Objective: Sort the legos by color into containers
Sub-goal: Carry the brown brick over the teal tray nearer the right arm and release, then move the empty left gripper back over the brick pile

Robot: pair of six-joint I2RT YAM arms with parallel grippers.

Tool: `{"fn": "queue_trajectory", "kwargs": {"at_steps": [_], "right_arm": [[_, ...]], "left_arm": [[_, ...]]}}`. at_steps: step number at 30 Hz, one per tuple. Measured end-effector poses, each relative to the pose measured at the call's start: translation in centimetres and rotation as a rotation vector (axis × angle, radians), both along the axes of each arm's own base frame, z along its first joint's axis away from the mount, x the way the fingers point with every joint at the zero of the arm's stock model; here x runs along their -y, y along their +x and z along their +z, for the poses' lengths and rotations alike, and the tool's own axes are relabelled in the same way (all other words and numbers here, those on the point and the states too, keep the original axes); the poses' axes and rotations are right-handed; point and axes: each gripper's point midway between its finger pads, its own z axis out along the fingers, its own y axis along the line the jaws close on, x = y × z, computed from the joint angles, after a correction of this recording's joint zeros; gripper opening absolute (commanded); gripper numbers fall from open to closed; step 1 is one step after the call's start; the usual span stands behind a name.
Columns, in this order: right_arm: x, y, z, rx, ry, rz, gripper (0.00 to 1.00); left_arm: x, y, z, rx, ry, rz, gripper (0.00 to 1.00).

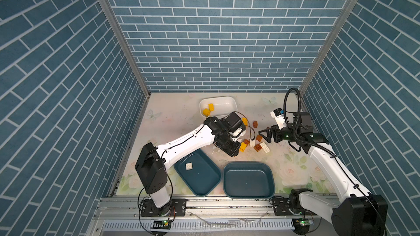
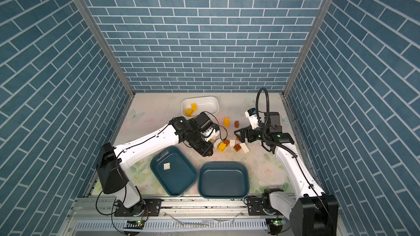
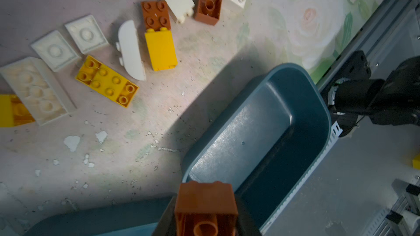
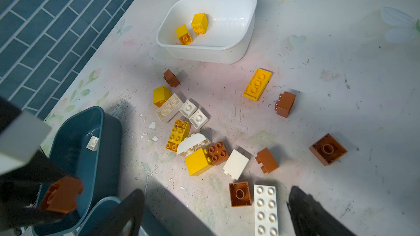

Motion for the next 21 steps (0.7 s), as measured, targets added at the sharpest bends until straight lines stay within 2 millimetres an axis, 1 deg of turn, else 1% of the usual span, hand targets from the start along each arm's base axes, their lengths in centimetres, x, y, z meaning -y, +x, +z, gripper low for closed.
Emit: {"fn": "queue_trajectory", "kwargs": {"at_steps": [3, 6, 7, 8, 9, 10, 12, 16, 19, 21], "right_arm": [[-0.1, 0.1, -0.3, -0.017, 0.0, 0.002, 0.98], [0.0, -0.2, -0.7, -0.042, -0.003, 0.003, 0.98], [0.0, -0.4, -0.8, -0.05, -0.005, 0.004, 0.98], [0.0, -0.6, -0.9, -0.059, -0.007, 0.005, 0.98], [0.1, -0.7, -1.1, -0.069, -0.009, 0.005, 0.98], [0.1, -0.8, -1.2, -0.076, -0.011, 0.005, 0.98], [0.2, -1.1, -1.4, -0.084, -0.017, 0.008, 0.99], [0.3, -1.5, -1.3, -0.088, -0.026, 0.011, 0.98], [0.4, -1.6, -1.2, -0.084, -0.028, 0.01, 0.99], [0.4, -1.5, -1.0, -0.078, -0.028, 0.008, 0.98]], "left_arm": [[0.1, -2.1, -1.9, -0.034, 0.021, -0.049, 0.3], [0.1, -3.5, -3.3, -0.054, 0.037, -0.079, 0.35], [0.1, -3.7, -3.5, -0.059, 0.038, -0.082, 0.38], [0.2, -3.9, -3.6, -0.064, 0.035, -0.084, 0.44], [0.3, -4.0, -3.6, -0.065, 0.028, -0.084, 0.5], [0.5, -4.0, -3.5, -0.065, 0.021, -0.083, 0.54], [0.7, -3.9, -3.5, -0.061, 0.012, -0.082, 0.6], [0.7, -3.9, -3.1, -0.056, 0.013, -0.089, 0.66], [0.9, -3.2, -1.8, -0.037, -0.001, -0.093, 0.66], [1.0, -2.1, -0.7, -0.013, -0.016, -0.079, 0.66]]}}
